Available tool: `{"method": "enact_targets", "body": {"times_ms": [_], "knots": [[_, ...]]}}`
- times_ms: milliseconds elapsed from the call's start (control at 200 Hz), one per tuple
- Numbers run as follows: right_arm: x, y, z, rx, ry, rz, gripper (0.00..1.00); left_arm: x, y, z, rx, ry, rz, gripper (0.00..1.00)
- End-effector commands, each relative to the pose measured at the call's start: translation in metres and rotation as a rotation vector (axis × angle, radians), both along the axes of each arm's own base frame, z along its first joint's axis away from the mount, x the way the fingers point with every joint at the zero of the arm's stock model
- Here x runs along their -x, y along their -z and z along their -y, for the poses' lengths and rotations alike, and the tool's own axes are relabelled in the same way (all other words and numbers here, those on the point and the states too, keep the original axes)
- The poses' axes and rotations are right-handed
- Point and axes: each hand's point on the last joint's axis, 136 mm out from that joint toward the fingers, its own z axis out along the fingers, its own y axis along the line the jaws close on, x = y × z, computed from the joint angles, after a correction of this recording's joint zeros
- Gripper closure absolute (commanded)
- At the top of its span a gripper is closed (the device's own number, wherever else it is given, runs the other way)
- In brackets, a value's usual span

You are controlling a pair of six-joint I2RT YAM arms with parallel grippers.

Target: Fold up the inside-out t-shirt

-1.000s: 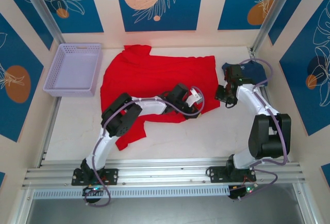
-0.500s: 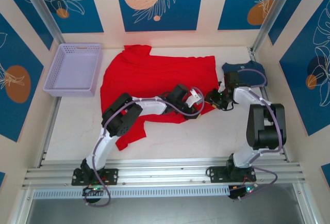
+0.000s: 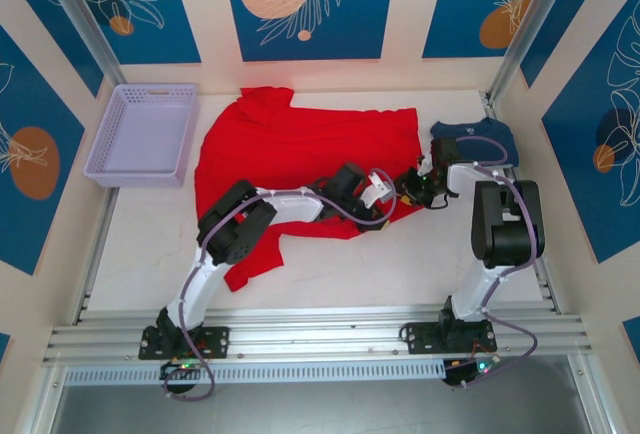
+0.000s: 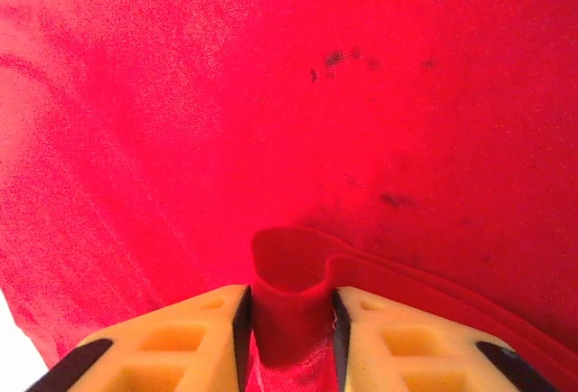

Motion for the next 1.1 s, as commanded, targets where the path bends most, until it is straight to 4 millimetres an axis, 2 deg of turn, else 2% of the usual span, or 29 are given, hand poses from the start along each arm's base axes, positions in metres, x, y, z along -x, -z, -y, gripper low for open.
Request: {"method": "enact_targets", "body": {"times_ms": [0, 130, 270, 335, 390, 525, 590, 655, 735, 850, 975, 1095], "knots": [[-0.009, -0.007, -0.002, -0.044, 0.006, 0.016, 0.75, 0.011, 0.007, 0.002, 0.003, 0.044, -0.019, 1.0], [-0.008, -0.009, 0.006, -0.034, 0.025, 0.02, 0.87, 0.011, 0.007, 0.002, 0.002, 0.042, -0.02, 1.0], [0.003, -0.026, 0.017, 0.005, 0.05, 0.049, 0.95, 0.01, 0.003, 0.003, 0.009, 0.038, -0.018, 1.0], [0.019, -0.031, 0.023, 0.041, 0.064, 0.048, 0.96, 0.011, -0.001, 0.004, 0.018, 0.036, -0.019, 0.89], [0.042, -0.034, 0.028, 0.072, 0.083, 0.034, 0.96, 0.012, -0.008, 0.004, 0.032, 0.036, -0.021, 0.79], [0.098, -0.039, 0.043, 0.162, 0.156, 0.012, 0.97, 0.017, -0.04, 0.005, 0.094, 0.018, -0.014, 0.57], [0.116, -0.042, 0.051, 0.203, 0.201, 0.021, 0.97, 0.017, -0.057, 0.002, 0.126, -0.011, -0.011, 0.48], [0.125, -0.042, 0.061, 0.243, 0.245, 0.034, 0.97, 0.018, -0.071, -0.004, 0.141, -0.041, -0.003, 0.42], [0.132, -0.038, 0.07, 0.266, 0.286, 0.013, 0.96, 0.018, -0.083, -0.018, 0.137, -0.094, 0.003, 0.37], [0.134, -0.03, 0.071, 0.267, 0.302, 0.001, 0.96, 0.02, -0.094, -0.049, 0.091, -0.184, 0.022, 0.33], [0.128, -0.019, 0.071, 0.246, 0.305, -0.028, 0.95, 0.016, -0.08, -0.101, -0.083, -0.347, 0.034, 0.32], [0.12, -0.013, 0.07, 0.224, 0.302, -0.04, 0.94, 0.029, -0.056, -0.158, -0.281, -0.471, 0.019, 0.32]]}}
